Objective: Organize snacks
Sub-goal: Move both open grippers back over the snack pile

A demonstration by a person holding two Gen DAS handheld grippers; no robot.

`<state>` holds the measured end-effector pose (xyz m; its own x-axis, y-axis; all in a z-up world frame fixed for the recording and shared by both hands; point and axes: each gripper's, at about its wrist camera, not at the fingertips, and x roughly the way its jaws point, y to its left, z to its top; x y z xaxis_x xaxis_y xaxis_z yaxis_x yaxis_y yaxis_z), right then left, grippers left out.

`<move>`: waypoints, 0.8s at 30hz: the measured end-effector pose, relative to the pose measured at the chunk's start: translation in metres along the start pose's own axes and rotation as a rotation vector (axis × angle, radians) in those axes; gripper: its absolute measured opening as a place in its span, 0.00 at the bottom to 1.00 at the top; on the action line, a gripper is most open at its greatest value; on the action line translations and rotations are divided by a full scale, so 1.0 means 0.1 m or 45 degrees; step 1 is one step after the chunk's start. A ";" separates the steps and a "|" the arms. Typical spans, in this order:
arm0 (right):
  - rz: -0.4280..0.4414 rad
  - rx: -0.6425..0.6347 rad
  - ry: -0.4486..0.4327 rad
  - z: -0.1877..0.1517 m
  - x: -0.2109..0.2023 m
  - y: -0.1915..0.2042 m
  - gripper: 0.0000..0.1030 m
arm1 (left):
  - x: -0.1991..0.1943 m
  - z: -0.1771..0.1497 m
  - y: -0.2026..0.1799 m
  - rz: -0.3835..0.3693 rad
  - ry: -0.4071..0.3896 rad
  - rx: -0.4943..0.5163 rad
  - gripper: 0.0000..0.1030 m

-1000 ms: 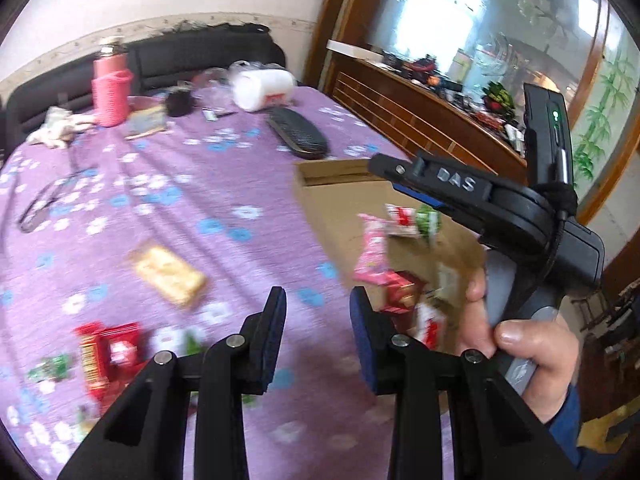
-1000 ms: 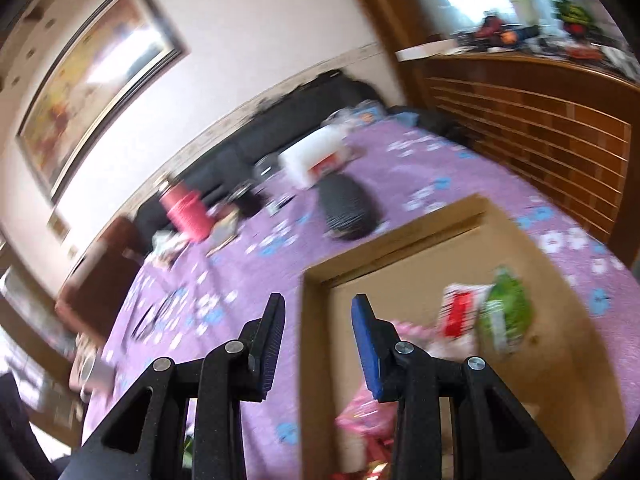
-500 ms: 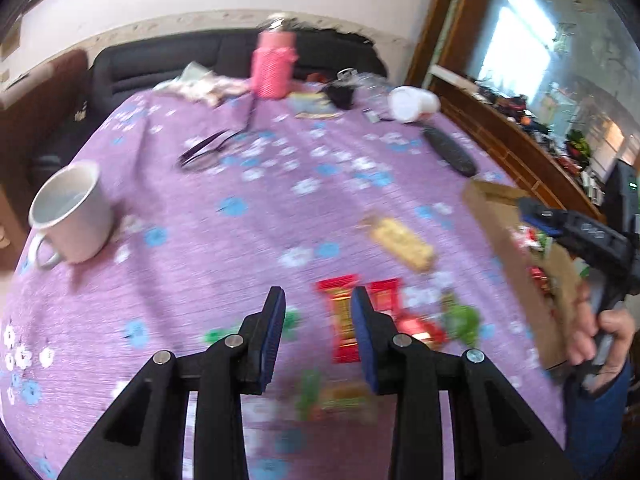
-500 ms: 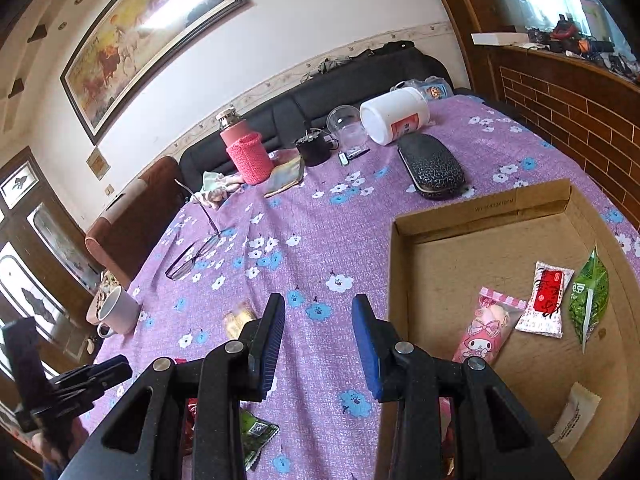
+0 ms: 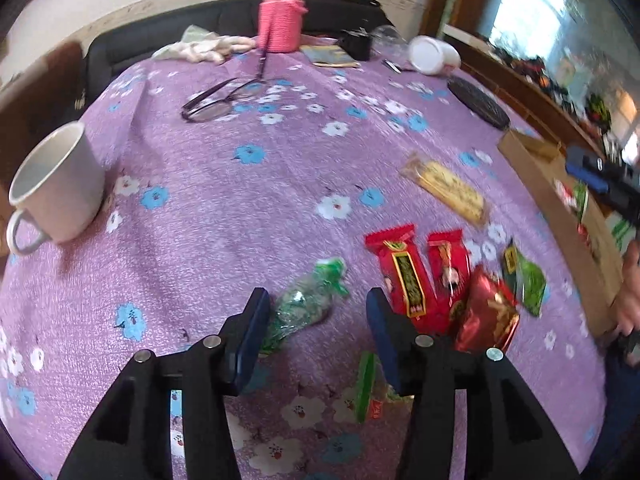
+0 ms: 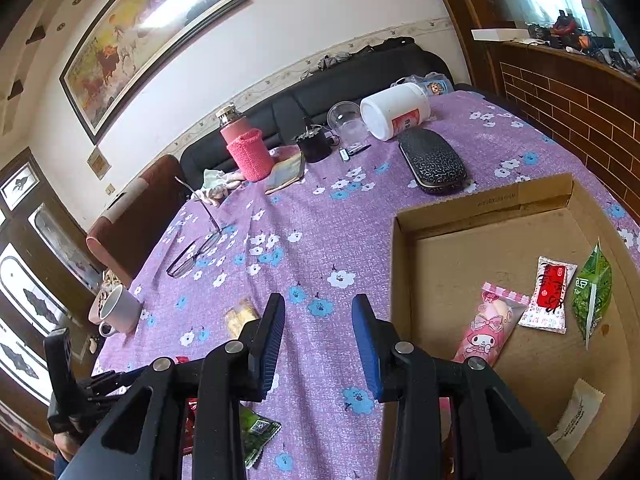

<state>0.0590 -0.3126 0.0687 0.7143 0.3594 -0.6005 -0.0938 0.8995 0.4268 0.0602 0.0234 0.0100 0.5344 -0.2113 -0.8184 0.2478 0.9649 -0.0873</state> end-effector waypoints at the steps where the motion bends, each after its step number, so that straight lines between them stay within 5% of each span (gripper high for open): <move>1: 0.003 -0.001 0.002 0.00 0.00 0.00 0.36 | 0.00 -0.01 -0.04 0.012 -0.001 0.024 0.45; 5: 0.015 -0.023 0.011 -0.02 0.01 0.06 0.36 | 0.02 0.00 -0.04 0.068 -0.013 0.025 0.24; 9: 0.087 -0.097 0.067 -0.08 0.08 0.23 0.36 | 0.01 0.03 0.02 0.085 -0.032 -0.040 0.24; 14: 0.336 -0.226 0.350 -0.35 0.39 0.60 0.37 | -0.05 0.06 0.06 0.079 -0.083 -0.086 0.24; 19: 0.310 -0.367 0.416 -0.56 0.49 0.87 0.38 | -0.11 0.07 0.03 0.061 -0.114 -0.094 0.24; 22: 0.276 -0.434 0.453 -0.63 0.51 0.88 0.55 | -0.12 0.07 0.02 0.056 -0.119 -0.091 0.24; 24: 0.286 -0.471 0.498 -0.66 0.52 0.88 0.56 | -0.13 0.07 0.00 0.045 -0.121 -0.087 0.24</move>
<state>0.0427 -0.1983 0.0306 0.3463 0.5533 -0.7576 -0.4998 0.7922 0.3501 0.0588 0.0253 0.0242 0.6166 -0.1880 -0.7645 0.1738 0.9796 -0.1007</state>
